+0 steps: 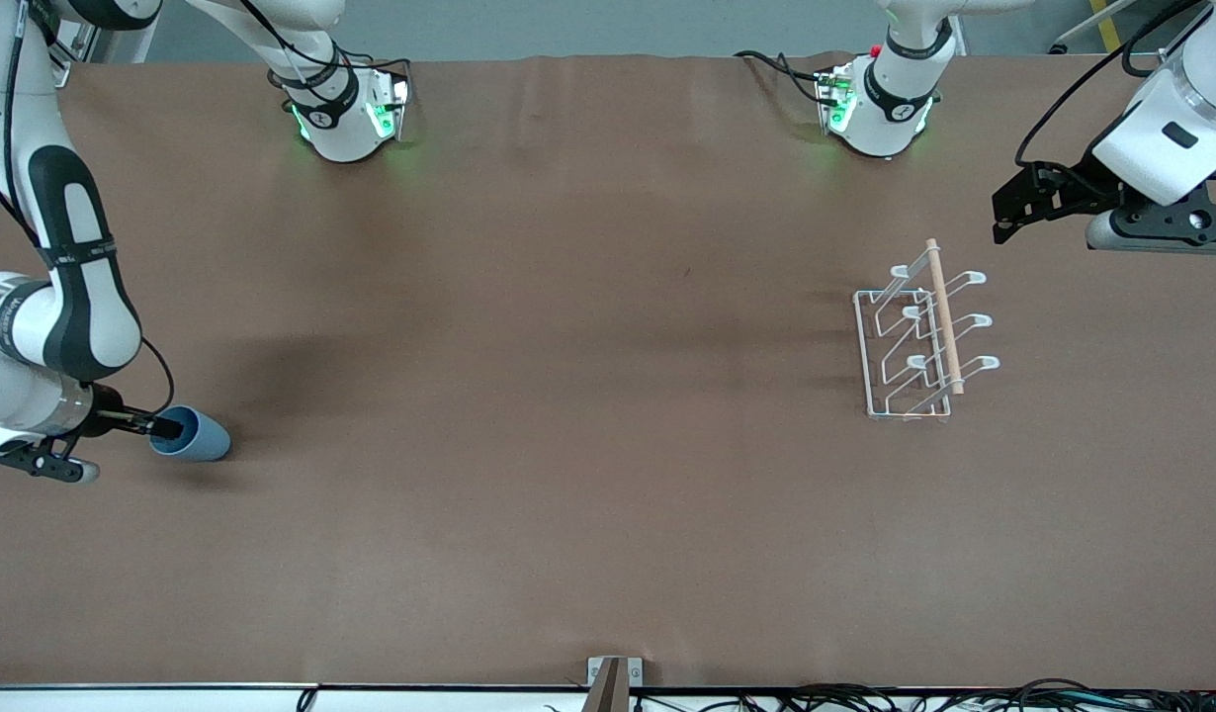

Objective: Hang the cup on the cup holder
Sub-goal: 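Reach the right gripper to the blue cup and grasp its rim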

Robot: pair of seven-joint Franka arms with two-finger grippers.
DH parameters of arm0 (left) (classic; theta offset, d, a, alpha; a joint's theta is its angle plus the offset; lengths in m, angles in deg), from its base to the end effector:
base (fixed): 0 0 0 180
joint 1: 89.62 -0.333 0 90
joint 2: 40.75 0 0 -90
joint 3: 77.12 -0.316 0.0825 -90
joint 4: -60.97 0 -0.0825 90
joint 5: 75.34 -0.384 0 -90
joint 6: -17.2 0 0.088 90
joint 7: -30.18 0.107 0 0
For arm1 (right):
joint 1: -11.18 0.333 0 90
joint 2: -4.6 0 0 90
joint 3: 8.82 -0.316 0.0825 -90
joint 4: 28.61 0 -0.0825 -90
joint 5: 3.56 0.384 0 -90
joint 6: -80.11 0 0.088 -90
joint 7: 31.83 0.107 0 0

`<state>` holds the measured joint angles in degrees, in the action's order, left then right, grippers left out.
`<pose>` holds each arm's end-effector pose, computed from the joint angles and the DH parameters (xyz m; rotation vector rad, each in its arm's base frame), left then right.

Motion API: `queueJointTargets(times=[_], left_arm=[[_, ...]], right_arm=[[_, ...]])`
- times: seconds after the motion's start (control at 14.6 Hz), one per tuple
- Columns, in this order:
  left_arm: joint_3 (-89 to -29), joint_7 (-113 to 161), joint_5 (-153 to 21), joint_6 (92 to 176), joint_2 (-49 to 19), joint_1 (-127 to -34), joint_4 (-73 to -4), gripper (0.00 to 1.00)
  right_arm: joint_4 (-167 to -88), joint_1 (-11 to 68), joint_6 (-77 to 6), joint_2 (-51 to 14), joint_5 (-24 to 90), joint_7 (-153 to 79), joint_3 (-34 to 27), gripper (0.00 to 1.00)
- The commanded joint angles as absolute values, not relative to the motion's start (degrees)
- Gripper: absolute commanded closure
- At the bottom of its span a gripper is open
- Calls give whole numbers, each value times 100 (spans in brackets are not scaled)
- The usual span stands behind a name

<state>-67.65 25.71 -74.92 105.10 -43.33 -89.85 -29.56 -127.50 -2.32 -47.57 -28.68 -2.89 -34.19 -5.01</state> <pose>0.5296 -0.0892 0.6412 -3.1386 0.1309 0.0023 0.6331 -0.1928 0.2424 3.0986 -0.4035 -0.1261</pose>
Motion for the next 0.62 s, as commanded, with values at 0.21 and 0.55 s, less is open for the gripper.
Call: queueJointTargets(times=[0.21, 0.55], left_arm=[[-6754, 2649, -7455, 10395, -4278, -8988, -2824, 0], [-6754, 2649, -7455, 10395, -4278, -8997, -2824, 0]], right_arm=[[-12757, -289, -4698, -2888, -259, -3403, -627, 92], [-12722, -245, -4172, -2556, 154, -3438, -671, 99]])
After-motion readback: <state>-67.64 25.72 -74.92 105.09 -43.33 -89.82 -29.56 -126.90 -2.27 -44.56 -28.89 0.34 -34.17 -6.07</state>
